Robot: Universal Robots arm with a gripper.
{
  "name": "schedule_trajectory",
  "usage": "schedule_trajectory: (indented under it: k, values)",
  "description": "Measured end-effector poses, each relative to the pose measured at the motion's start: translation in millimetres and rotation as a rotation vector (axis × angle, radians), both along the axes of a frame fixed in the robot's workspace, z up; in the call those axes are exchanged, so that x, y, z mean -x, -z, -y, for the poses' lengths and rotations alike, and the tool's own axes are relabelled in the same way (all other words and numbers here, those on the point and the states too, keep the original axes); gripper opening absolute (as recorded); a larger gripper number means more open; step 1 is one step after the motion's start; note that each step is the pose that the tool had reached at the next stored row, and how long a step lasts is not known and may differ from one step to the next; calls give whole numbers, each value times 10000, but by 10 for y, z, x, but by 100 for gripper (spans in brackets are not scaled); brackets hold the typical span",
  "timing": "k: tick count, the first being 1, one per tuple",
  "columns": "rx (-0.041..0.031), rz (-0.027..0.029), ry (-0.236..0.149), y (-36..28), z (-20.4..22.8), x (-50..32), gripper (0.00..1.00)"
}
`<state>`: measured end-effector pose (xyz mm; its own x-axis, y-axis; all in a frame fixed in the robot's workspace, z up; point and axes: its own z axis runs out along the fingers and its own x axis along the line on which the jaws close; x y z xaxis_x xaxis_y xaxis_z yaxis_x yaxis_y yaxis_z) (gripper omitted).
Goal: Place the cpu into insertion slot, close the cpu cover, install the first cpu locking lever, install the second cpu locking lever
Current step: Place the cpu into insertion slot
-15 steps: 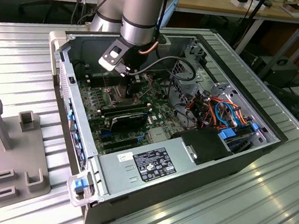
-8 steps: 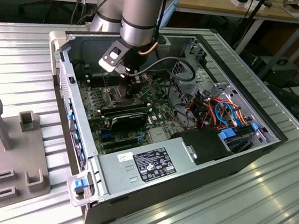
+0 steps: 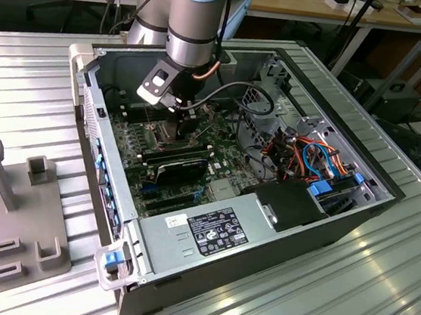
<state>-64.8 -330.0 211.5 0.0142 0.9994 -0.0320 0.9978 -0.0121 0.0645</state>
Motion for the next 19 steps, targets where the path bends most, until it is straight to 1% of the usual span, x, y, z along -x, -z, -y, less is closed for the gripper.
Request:
schedule_trajectory:
  k: [3,6,7,8,9,10,11,12,13,14,15,16,17,19]
  values:
    - [-2,2,1,5,2,8,54]
    - [1,-1,-6,24,3,9,54]
    - [1,11,-19,25,3,10,54]
    - [0,39,-28,26,2,11,54]
    - [-2,84,-31,26,3,13,54]
    - [-8,194,-36,26,3,22,54]
    - [-28,280,-40,28,3,47,54]
    - [-54,300,-41,33,3,63,54]
    - [-102,309,-40,37,3,71,54]
    - [-181,311,-43,40,5,73,54]
    - [-286,312,-40,41,8,74,54]
    - [-369,313,-38,42,15,74,54]
    - [-396,314,-37,42,22,74,54]
    - [-396,313,-37,42,35,74,54]
